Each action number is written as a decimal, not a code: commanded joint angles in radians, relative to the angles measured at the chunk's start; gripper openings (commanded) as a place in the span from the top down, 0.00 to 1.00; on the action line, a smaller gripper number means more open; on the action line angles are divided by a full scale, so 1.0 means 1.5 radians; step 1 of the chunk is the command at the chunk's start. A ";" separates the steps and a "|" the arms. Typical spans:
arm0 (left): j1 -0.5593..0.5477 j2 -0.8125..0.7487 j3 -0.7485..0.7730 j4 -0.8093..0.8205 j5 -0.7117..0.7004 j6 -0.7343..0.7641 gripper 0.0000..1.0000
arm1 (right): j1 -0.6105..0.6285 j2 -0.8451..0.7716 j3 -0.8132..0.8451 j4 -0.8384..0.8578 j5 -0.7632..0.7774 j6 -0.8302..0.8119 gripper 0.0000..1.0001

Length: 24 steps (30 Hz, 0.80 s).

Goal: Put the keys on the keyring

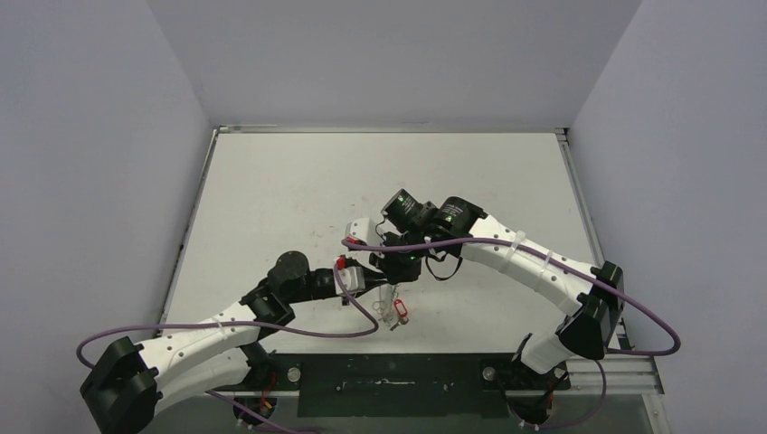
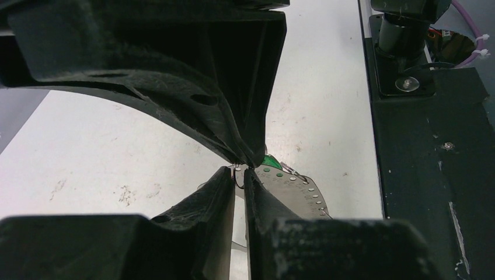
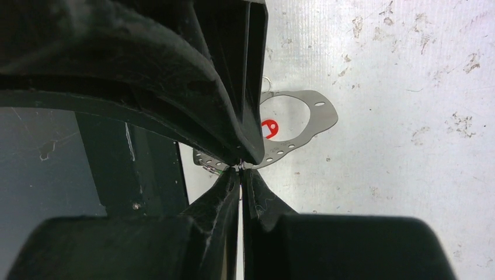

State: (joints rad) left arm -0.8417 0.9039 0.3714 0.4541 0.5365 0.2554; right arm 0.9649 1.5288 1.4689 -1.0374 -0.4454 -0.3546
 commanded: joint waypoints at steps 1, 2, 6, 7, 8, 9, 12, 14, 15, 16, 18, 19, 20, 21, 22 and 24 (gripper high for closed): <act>0.000 0.007 0.041 0.036 0.022 0.010 0.90 | 0.009 -0.025 0.019 0.023 0.001 0.007 1.00; 0.000 0.007 0.042 0.032 0.022 0.011 0.90 | 0.010 -0.026 0.019 0.023 0.002 0.007 1.00; 0.000 0.006 0.045 0.019 0.024 0.014 0.98 | 0.011 -0.029 0.020 0.025 0.003 0.003 1.00; 0.000 0.006 0.047 0.013 0.025 0.016 1.00 | 0.010 -0.030 0.020 0.026 0.003 0.000 1.00; 0.000 0.007 0.048 0.006 0.026 0.018 1.00 | 0.011 -0.030 0.020 0.027 0.005 -0.002 1.00; 0.000 0.006 0.050 0.001 0.026 0.020 1.00 | 0.011 -0.032 0.018 0.029 0.007 -0.002 1.00; -0.001 0.004 0.052 -0.007 0.028 0.021 1.00 | 0.011 -0.037 0.015 0.034 0.011 -0.007 1.00; -0.001 0.004 0.054 -0.019 0.032 0.026 1.00 | 0.011 -0.041 0.012 0.036 0.012 -0.013 1.00; -0.001 0.004 0.056 -0.027 0.033 0.030 1.00 | 0.011 -0.044 0.011 0.038 0.012 -0.015 1.00; -0.001 0.004 0.060 -0.040 0.033 0.034 1.00 | 0.010 -0.045 0.010 0.040 0.011 -0.016 1.00; 0.000 0.005 0.066 -0.060 0.035 0.042 0.92 | 0.011 -0.048 0.010 0.040 0.011 -0.017 1.00; 0.000 0.006 0.068 -0.064 0.036 0.044 0.88 | 0.011 -0.049 0.011 0.040 0.011 -0.017 1.00; 0.000 0.008 0.069 -0.064 0.036 0.044 0.86 | 0.011 -0.049 0.011 0.040 0.010 -0.018 1.00; 0.000 0.009 0.069 -0.063 0.037 0.044 0.85 | 0.011 -0.049 0.011 0.040 0.009 -0.018 1.00; 0.000 0.011 0.071 -0.060 0.038 0.044 0.85 | 0.011 -0.048 0.011 0.040 0.008 -0.018 1.00; -0.001 0.016 0.074 -0.055 0.040 0.043 0.85 | 0.011 -0.047 0.010 0.040 0.007 -0.018 1.00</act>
State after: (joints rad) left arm -0.8413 0.9150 0.4297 0.3737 0.5575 0.3046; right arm 0.9764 1.5070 1.4689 -1.0443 -0.4301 -0.3744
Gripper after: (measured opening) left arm 0.151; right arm 0.037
